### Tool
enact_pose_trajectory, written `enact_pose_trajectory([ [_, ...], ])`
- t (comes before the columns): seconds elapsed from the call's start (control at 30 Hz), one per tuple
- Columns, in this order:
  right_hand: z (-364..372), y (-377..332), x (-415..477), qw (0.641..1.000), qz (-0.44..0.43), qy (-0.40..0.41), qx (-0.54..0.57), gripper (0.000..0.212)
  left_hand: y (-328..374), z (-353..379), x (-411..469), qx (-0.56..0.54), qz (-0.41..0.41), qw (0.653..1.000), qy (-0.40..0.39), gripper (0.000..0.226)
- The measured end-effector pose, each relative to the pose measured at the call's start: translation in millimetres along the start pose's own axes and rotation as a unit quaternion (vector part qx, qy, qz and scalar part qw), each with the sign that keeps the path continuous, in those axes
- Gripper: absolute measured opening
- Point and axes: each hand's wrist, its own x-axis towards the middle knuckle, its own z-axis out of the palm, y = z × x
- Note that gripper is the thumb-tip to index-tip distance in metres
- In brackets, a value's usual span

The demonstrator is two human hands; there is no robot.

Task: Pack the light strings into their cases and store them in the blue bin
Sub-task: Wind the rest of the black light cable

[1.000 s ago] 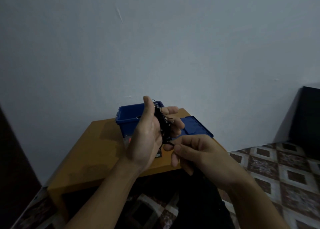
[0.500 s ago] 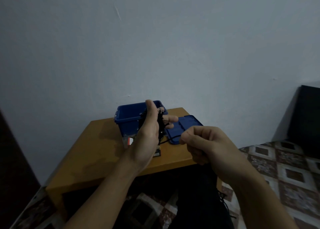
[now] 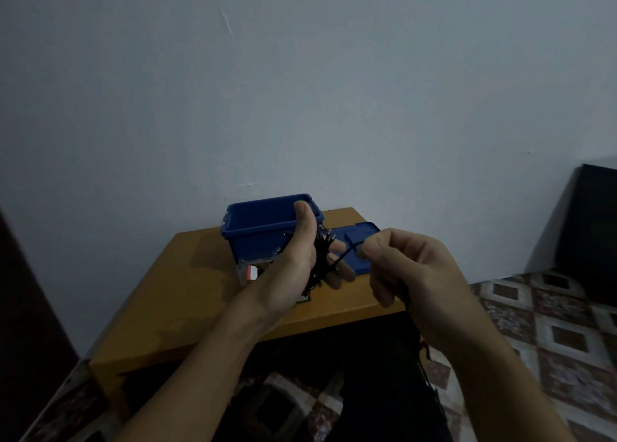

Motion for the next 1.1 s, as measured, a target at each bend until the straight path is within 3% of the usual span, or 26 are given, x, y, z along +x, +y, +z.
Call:
enact_pose_trajectory([
  [0.2, 1, -1, -3, 0.999, -0.037, -0.037, 0.010, 0.018, 1, 0, -3, -0.024, -0.028, 0.998, -0.044, 0.098],
  [0.37, 2, 1, -3, 0.995, -0.074, -0.065, 0.010, 0.018, -3, -8, -11, 0.019, -0.065, 0.988, -0.137, 0.124],
  [0.7, 3, 6, -1, 0.997, -0.070, 0.026, -0.016, 0.017, 5, -6, -12, 0.027, -0.129, 0.976, -0.173, 0.128],
  [0.8, 4, 6, -1, 0.997, -0.067, 0.040, -0.018, 0.014, 14, -1, -23, 0.035, -0.100, 0.975, -0.196, 0.100],
  [0.93, 7, 9, 1, 0.997, -0.049, 0.054, -0.007, 0.016, 27, 5, -39, -0.021, -0.083, 0.968, -0.235, 0.098],
  [1.03, 7, 10, 0, 0.998, -0.048, 0.049, -0.002, 0.018, 31, 2, -48, -0.076, -0.045, 0.955, -0.283, 0.059],
  [1.1, 6, 11, 0, 0.998, -0.047, 0.050, -0.008, 0.018, 25, -2, -47, -0.069, -0.058, 0.949, -0.301, 0.052],
])
